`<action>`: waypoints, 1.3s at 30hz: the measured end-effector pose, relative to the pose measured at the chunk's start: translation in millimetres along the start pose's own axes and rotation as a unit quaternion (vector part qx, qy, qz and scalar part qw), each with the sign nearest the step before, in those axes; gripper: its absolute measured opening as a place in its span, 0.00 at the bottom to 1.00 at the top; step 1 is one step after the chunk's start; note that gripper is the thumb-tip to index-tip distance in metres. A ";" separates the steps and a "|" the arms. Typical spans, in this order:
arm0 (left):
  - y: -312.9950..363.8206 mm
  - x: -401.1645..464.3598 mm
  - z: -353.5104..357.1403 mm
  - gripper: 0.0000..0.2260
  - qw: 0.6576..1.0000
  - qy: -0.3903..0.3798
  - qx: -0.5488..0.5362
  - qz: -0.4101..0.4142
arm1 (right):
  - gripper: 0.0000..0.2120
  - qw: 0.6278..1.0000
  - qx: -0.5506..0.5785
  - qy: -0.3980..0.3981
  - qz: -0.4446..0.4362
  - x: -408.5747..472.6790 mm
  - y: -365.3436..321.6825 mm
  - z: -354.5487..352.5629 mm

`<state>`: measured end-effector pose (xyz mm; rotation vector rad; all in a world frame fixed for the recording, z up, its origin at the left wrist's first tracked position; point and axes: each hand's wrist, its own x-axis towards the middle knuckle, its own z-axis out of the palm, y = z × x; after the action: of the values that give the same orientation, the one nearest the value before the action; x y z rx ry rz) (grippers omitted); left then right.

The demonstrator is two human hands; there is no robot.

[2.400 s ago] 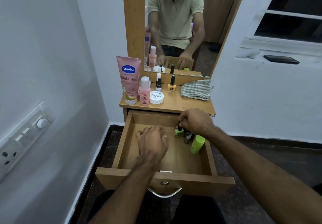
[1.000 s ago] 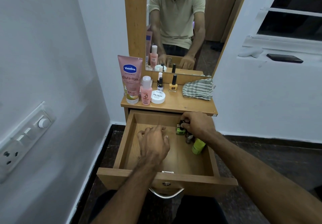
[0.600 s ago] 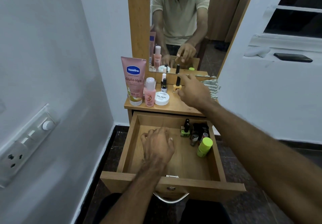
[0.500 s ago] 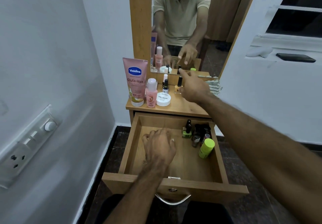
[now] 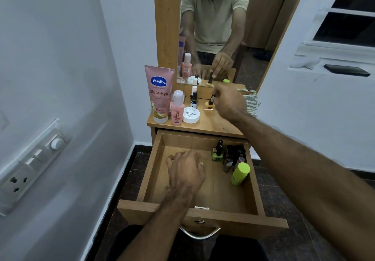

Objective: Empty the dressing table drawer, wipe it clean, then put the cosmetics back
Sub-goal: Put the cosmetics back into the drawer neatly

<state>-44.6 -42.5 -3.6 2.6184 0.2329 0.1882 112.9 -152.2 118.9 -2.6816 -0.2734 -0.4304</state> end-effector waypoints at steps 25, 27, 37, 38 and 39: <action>1.4 -0.8 0.5 0.20 1.000 0.013 0.005 0.015 | 0.07 0.971 -0.093 -0.216 -0.036 -112.2 55.7 9.7; 1.3 -1.1 -0.1 0.20 1.000 0.010 0.004 0.013 | 0.07 0.974 -0.091 -0.208 -0.024 -113.4 58.2 15.2; 1.4 -1.6 -1.3 0.20 1.000 0.001 0.002 0.007 | 0.04 0.976 -0.101 -0.191 -0.009 -113.4 57.2 24.9; 1.2 -1.5 -1.0 0.20 1.000 0.002 0.001 0.006 | 0.04 0.976 -0.101 -0.192 -0.010 -113.5 56.9 24.2; 0.8 -1.5 -0.7 0.20 1.000 0.003 -0.001 0.006 | 0.05 0.976 -0.101 -0.192 -0.011 -113.8 56.7 23.4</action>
<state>-46.1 -43.1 -2.7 2.6185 0.2182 0.2000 27.0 -207.4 39.7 -2.9515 -0.3881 0.0662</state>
